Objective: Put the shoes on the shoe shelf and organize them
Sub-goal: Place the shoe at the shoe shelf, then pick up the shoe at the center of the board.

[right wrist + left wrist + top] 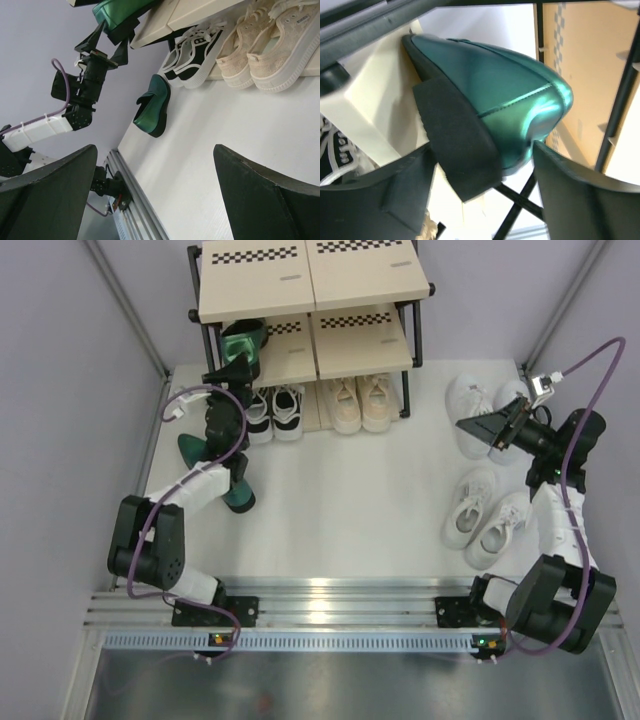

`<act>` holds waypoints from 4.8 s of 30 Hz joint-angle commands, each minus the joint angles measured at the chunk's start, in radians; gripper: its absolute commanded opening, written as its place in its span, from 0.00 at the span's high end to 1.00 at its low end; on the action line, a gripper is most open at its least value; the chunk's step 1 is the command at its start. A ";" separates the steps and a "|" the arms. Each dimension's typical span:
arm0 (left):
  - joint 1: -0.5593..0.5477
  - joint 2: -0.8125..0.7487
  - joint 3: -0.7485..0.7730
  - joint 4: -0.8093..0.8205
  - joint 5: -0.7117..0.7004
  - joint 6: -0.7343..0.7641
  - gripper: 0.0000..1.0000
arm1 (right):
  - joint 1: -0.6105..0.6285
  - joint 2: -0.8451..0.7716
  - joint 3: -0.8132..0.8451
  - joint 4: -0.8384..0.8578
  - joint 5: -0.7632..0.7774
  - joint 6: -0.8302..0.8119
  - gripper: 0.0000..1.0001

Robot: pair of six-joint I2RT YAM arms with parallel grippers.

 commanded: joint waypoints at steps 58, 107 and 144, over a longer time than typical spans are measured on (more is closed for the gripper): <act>-0.002 -0.895 -0.119 -1.498 0.179 0.324 0.05 | 0.014 -0.033 0.228 -1.083 0.041 -1.186 0.01; 0.420 -0.865 -0.392 -1.274 0.931 0.409 1.00 | 0.665 -0.082 0.324 -1.487 0.395 -1.875 0.01; -0.832 -0.264 -0.034 -0.842 0.409 0.015 1.00 | 0.908 -0.148 0.314 -1.179 0.748 -1.299 0.01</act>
